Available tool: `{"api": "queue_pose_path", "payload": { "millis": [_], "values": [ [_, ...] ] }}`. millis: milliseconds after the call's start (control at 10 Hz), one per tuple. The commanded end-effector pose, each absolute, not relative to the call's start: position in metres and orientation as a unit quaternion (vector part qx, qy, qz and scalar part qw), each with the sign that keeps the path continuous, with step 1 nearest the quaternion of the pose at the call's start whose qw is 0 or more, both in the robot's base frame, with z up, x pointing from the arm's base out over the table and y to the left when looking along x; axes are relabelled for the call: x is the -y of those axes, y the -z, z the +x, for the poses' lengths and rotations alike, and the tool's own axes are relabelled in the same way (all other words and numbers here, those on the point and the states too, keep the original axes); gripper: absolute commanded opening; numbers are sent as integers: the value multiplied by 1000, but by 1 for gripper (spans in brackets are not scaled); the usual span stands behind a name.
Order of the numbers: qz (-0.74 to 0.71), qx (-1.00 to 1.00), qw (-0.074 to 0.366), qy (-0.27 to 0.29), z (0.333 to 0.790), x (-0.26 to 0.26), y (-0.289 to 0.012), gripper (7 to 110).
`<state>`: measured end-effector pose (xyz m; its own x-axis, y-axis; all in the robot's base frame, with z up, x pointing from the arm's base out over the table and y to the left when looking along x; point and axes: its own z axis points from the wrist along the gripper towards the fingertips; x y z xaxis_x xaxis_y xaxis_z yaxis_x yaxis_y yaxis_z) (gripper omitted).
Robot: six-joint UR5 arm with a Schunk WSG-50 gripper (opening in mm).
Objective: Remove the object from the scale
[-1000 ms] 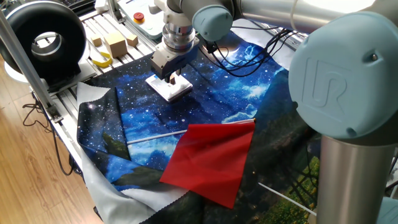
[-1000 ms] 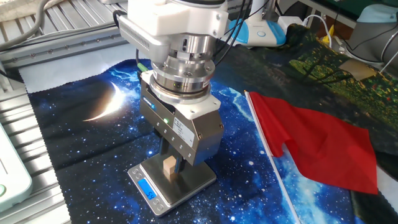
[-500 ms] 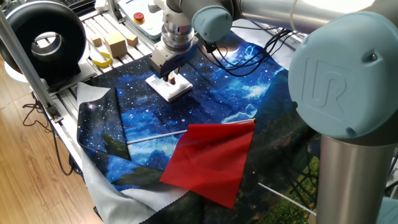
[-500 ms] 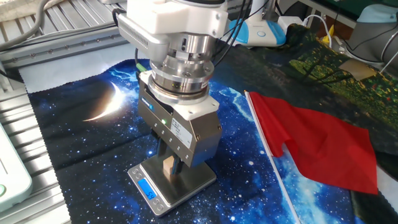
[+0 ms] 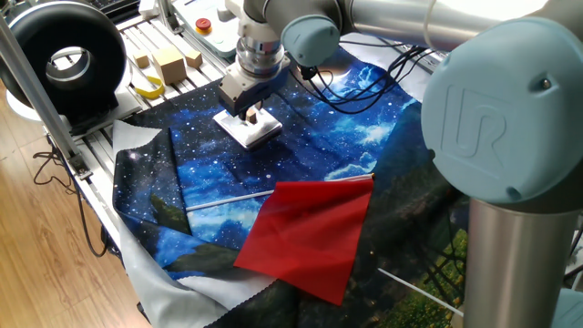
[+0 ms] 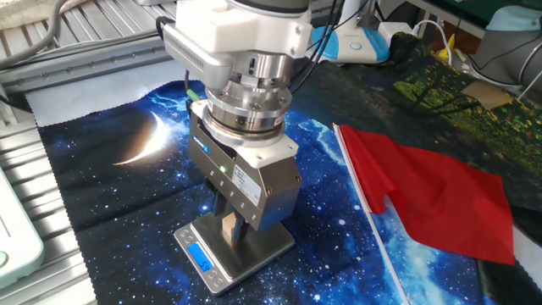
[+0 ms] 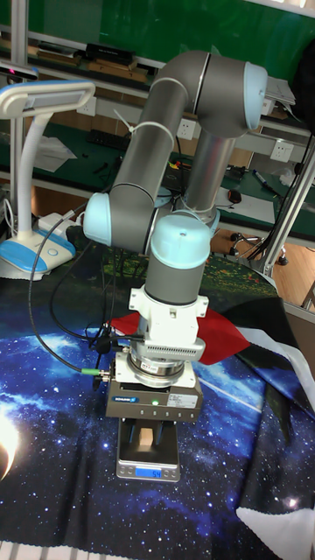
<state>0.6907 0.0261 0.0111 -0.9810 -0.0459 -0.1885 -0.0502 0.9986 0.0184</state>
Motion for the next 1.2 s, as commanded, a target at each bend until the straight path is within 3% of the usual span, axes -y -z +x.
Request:
{"api": "queue_pose_path", "payload": {
  "millis": [0,500,600,1100],
  "values": [
    [-6,-996,94,-5,691,-20,-12,22],
    [2,-996,94,-5,690,-22,-11,22],
    [13,-996,90,4,688,-18,-11,7],
    [20,-996,86,-5,689,-18,-23,7]
  ]
}}
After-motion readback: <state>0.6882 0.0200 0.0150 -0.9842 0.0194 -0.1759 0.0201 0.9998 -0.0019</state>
